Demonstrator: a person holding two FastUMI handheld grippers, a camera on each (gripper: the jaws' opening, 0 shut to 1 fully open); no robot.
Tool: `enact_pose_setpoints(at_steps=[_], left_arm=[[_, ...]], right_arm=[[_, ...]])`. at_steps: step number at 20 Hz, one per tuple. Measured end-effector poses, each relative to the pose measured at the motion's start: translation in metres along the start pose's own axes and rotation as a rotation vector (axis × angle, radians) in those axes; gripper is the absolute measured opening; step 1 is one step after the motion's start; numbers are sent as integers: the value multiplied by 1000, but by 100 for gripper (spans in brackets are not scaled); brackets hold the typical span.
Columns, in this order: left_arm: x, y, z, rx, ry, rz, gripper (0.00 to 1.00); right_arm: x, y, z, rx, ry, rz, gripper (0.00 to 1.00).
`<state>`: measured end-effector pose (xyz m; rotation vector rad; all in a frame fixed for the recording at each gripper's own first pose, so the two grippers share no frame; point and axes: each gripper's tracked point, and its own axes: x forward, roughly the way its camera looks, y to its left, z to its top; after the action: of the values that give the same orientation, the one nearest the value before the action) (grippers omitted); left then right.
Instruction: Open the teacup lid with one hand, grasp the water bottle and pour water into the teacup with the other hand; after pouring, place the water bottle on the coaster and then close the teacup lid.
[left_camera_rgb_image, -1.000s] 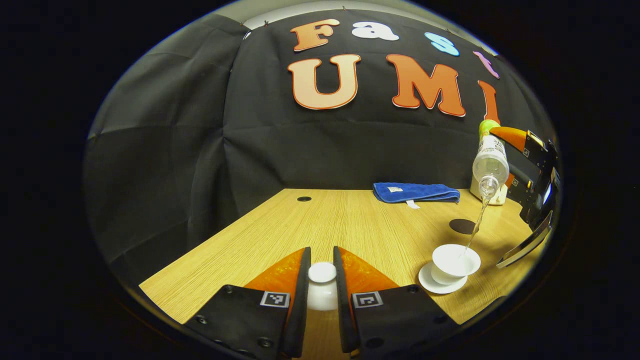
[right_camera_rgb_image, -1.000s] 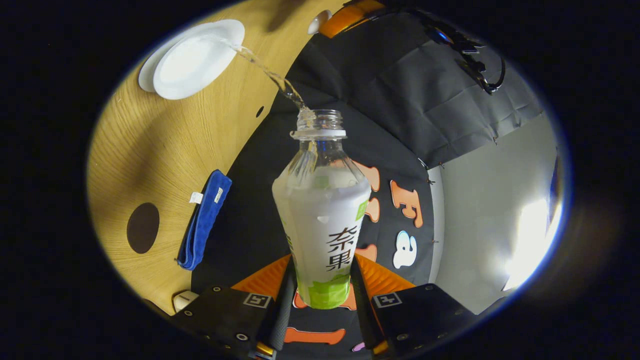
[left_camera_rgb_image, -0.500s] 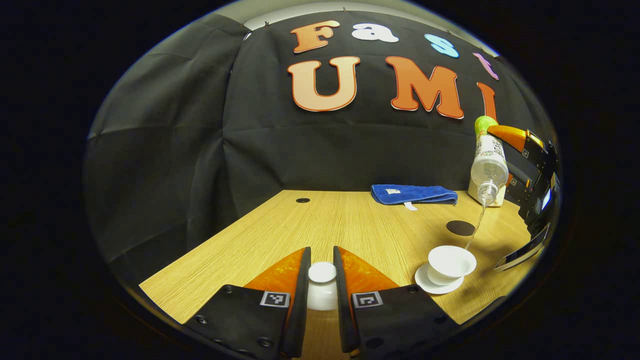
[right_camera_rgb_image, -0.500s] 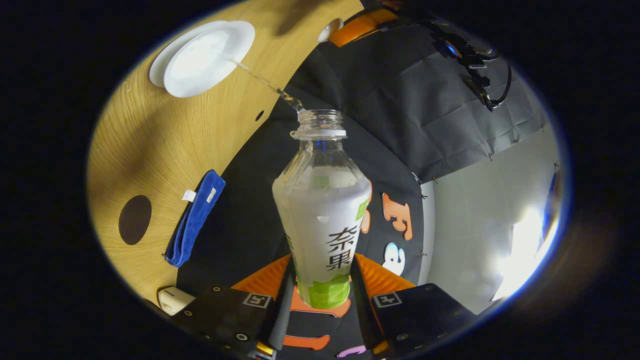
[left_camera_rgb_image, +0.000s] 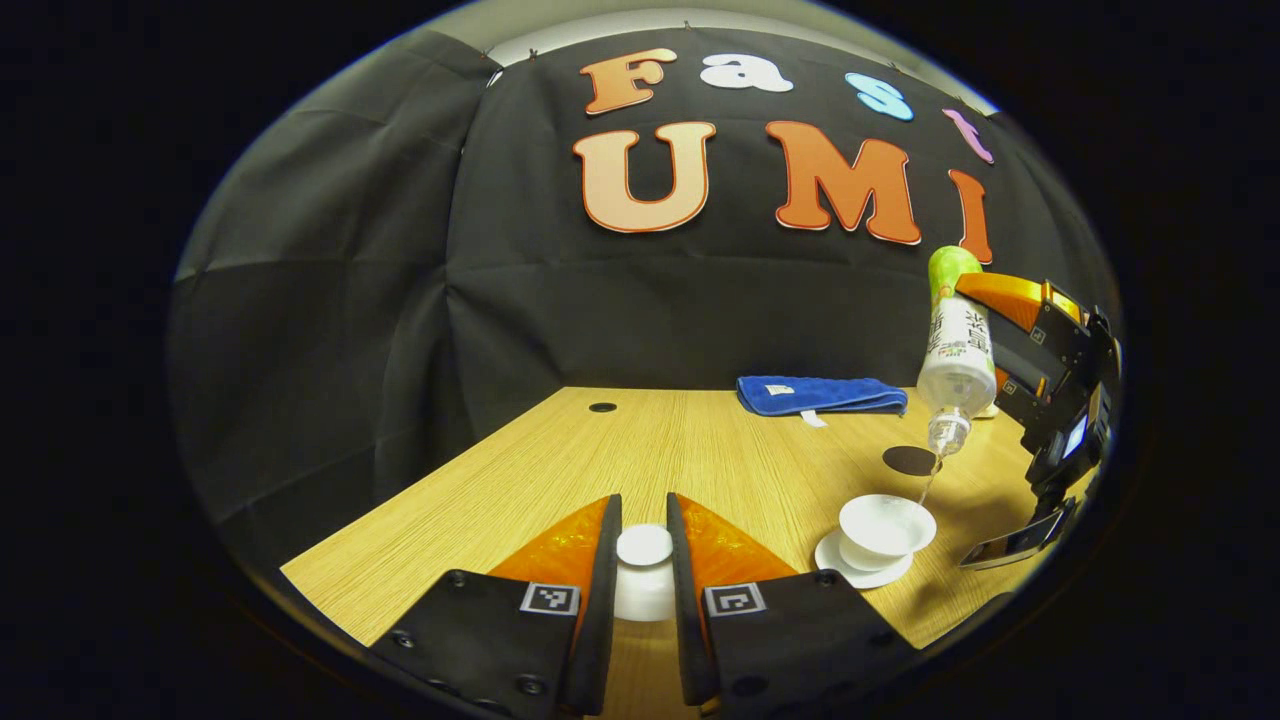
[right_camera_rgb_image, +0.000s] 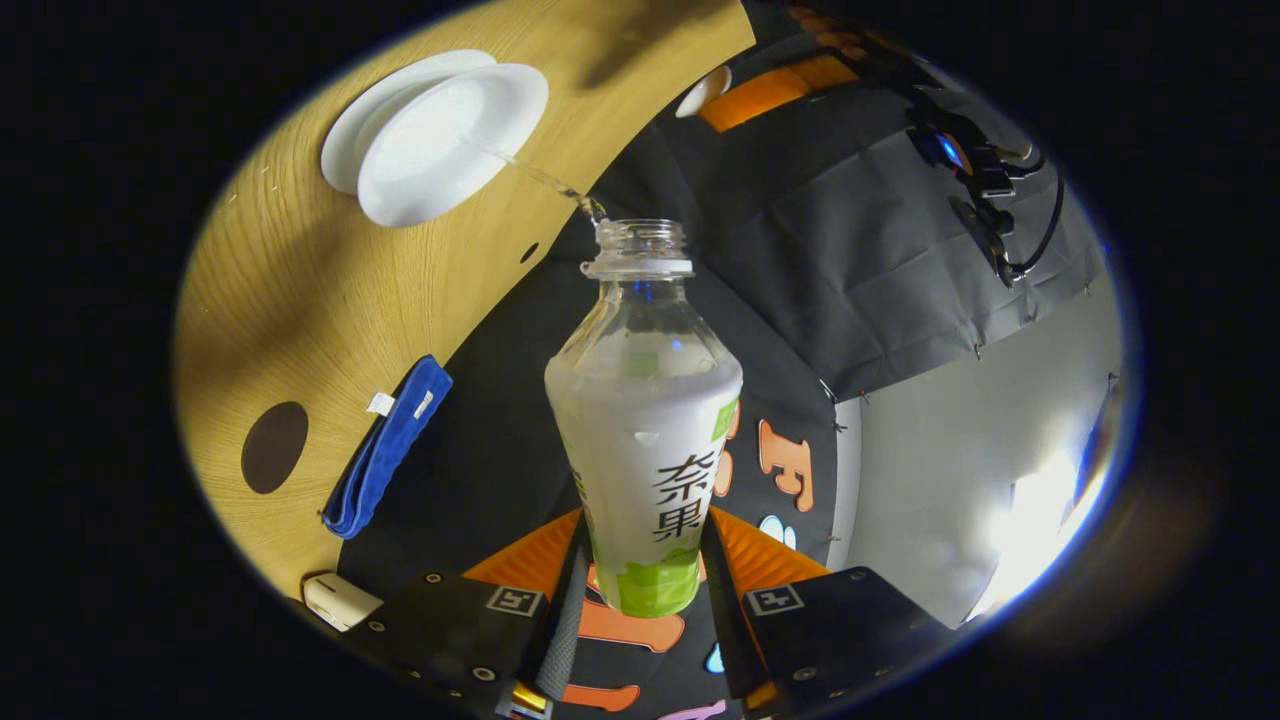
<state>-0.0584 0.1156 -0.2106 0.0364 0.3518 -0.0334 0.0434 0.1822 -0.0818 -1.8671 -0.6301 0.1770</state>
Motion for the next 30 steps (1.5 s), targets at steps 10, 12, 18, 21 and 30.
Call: enact_pose_setpoints(at_steps=[10,12,18,21,30], left_arm=[[-8,-20,15,-12,-49,-23,31],[-8,-26,19,-13,-57,-31,29],[-6,-57,35,-11,-87,-74,31],[-7,-79,46,-18,-115,-110,31],[-10,-148,59,-29,-145,-227,31]], right_arm=[[-14,45,12,235,34,163,59],[-19,58,9,372,77,212,58],[-34,91,14,776,191,353,61],[-41,92,4,981,257,381,58],[-42,81,-52,1480,394,310,60]])
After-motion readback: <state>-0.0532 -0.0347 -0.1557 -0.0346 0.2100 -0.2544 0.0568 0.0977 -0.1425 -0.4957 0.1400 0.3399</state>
